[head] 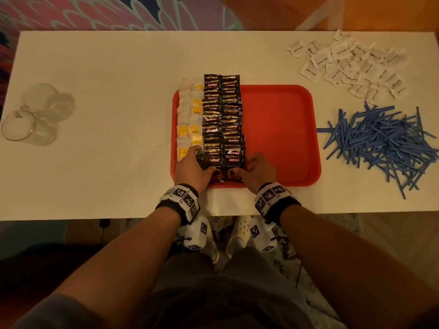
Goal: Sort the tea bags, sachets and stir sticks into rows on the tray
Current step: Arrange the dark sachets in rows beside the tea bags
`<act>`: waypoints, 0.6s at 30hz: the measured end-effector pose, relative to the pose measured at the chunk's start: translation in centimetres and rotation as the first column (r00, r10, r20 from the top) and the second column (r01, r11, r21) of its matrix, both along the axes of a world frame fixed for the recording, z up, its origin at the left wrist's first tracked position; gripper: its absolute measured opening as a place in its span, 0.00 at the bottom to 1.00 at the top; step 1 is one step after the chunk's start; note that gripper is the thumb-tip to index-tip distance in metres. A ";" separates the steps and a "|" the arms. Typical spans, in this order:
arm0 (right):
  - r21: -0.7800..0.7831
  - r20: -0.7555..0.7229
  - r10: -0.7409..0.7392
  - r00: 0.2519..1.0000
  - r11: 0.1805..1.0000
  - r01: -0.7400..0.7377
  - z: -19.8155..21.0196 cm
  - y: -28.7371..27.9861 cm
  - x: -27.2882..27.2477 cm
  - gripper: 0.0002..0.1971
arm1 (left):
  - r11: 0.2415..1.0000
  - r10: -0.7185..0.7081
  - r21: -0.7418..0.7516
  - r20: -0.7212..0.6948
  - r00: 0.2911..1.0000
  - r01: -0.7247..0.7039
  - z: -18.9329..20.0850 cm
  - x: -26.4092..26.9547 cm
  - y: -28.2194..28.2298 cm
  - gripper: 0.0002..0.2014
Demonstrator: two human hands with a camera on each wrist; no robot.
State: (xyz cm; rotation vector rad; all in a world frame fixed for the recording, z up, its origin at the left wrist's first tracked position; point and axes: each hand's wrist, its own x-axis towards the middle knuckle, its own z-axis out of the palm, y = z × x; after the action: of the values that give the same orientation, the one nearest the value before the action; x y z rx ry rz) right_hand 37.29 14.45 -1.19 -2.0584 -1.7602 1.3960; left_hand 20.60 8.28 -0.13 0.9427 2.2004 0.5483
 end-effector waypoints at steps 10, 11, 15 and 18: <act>0.048 0.030 -0.009 0.999 0.999 0.008 -1.4 2.0 -1.2 0.19 | 0.999 0.018 0.039 -0.068 0.997 -0.015 0.1 0.6 1.9 0.27; 0.053 0.034 -0.010 0.999 0.999 0.008 -1.4 2.3 -1.3 0.19 | 0.999 0.025 0.042 -0.065 0.998 -0.023 0.1 0.5 2.2 0.27; 0.060 0.045 -0.012 0.999 0.998 0.010 -1.3 3.9 -1.9 0.18 | 0.998 0.040 0.058 -0.050 0.998 -0.037 0.2 0.1 3.7 0.29; 0.051 0.044 -0.007 0.999 0.999 0.005 -1.3 4.9 -2.4 0.19 | 0.995 0.055 0.080 -0.045 0.998 -0.051 0.2 -0.2 4.5 0.29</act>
State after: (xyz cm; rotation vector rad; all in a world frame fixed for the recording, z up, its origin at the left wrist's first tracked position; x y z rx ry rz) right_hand 34.90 19.36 -2.47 -2.0824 -1.7858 1.3002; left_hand 20.40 12.79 0.12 0.9494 2.2653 0.6483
